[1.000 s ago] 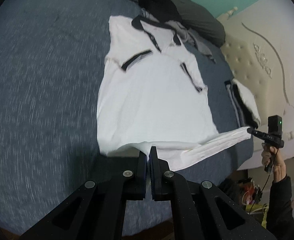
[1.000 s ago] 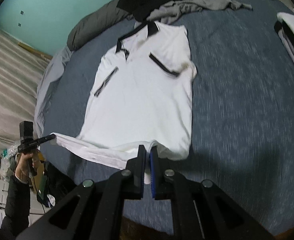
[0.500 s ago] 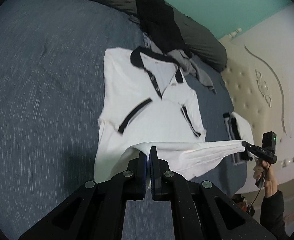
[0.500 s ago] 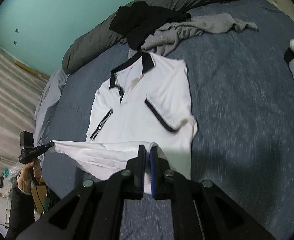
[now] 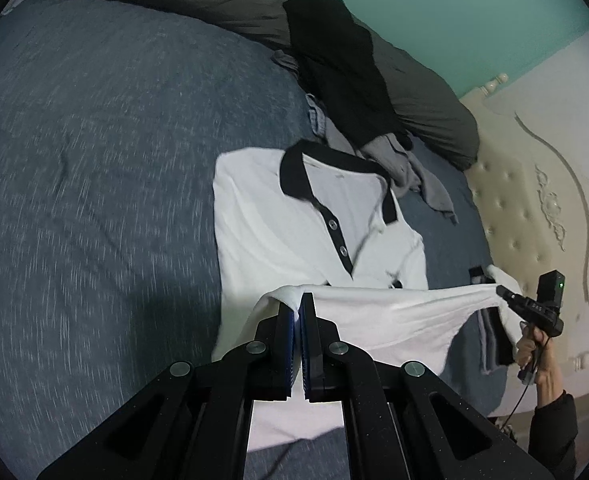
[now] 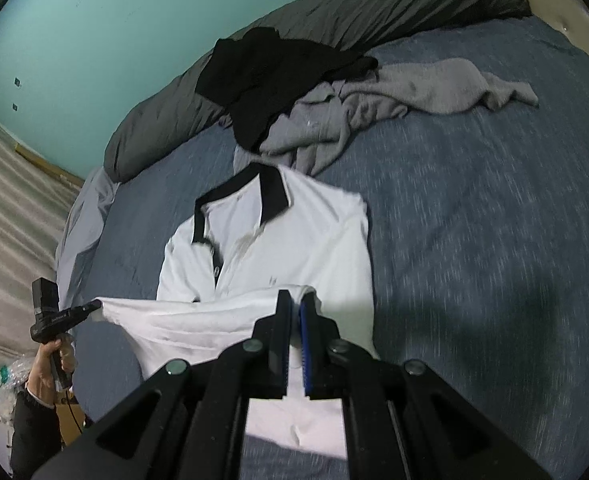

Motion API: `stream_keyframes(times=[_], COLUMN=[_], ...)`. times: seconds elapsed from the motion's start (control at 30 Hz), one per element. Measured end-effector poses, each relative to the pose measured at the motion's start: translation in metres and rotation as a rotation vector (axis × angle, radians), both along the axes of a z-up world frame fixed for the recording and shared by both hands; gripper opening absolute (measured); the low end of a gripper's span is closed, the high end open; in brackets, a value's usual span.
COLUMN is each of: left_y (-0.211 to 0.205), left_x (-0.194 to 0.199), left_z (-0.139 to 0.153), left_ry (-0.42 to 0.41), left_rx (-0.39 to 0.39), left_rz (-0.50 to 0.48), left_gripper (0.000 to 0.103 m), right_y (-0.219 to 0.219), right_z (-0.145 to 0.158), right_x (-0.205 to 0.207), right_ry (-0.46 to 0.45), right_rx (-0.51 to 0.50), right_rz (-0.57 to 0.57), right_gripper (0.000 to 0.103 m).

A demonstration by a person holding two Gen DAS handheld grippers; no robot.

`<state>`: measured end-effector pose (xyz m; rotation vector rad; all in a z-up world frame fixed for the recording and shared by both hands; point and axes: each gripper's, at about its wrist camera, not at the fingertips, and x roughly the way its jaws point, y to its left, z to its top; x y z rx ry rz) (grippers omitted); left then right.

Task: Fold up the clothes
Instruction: 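Lift the hem with both tools and fold it toward the collar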

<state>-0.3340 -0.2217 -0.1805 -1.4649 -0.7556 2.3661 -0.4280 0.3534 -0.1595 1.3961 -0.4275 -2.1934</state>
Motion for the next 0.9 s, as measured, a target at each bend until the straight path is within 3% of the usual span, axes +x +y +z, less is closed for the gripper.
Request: stream_keyframes(times=[0.47,0.9], left_y=[-0.010,-0.017], left_x=[-0.097,-0.154], left_z=[-0.030,-0.085], left_ry=[0.008,-0.008], left_rx=[-0.024,-0.024], left_rz=[0.034,0.082], left_gripper=[0.002,0.003], right_y=[-0.019,-0.033], right_z=[-0.022,-0.078], right_x=[-0.098,-0.152], right_ry=[0.059,0.058], right_rx=[0.042,0.114], right_rz=[-0.051,-0.103], right_gripper=[0.004,0.004])
